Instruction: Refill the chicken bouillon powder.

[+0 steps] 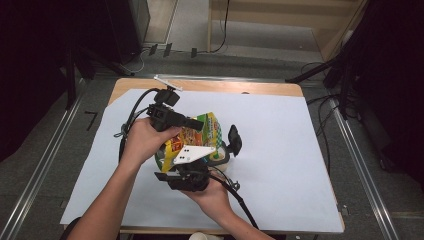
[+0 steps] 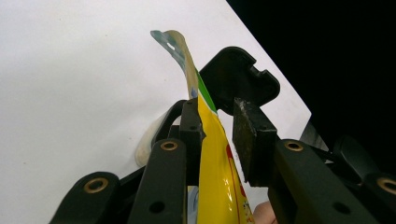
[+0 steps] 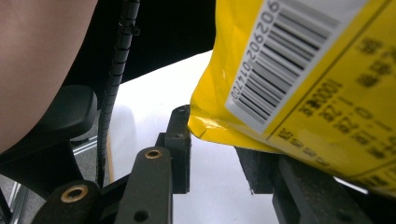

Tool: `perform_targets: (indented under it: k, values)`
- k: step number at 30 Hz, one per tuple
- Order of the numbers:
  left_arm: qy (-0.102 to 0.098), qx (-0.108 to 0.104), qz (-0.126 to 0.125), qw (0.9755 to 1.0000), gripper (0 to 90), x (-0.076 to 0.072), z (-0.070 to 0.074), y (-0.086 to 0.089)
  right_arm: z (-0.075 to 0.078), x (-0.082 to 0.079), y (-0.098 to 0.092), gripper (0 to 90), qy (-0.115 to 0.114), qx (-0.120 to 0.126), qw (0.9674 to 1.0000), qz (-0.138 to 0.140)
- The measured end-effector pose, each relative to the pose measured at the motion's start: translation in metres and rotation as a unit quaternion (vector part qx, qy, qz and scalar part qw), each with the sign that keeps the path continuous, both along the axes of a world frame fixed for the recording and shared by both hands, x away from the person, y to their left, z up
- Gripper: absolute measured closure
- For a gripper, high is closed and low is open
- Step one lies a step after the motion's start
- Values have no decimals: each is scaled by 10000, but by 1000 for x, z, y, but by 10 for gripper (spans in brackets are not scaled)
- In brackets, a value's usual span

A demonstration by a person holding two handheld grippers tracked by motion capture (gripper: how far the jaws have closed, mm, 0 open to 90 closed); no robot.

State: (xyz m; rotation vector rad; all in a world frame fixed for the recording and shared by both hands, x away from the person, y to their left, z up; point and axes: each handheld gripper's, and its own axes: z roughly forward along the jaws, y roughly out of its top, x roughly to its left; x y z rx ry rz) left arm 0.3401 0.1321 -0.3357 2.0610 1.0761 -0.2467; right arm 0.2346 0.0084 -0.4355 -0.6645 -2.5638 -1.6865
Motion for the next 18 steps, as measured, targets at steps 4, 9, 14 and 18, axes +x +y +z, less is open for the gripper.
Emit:
perform_targets:
  k: [4, 9, 14, 18]
  values:
    - [-16, 7, 10, 10000, 742, -1, 0, -1, 0, 0, 0, 685, 29, 28, 10000, 5]
    - [0, 16, -8, 10000, 742, 0, 0, 0, 0, 0, 0, 685, 42, 29, 10000, 7]
    - [-6, 30, -19, 10000, 743, 0, 0, -1, -1, 0, 0, 685, 40, 29, 10000, -8]
    - [8, 19, 8, 10000, 744, 0, 0, -1, 0, 0, 0, 684, 69, 41, 10000, -12]
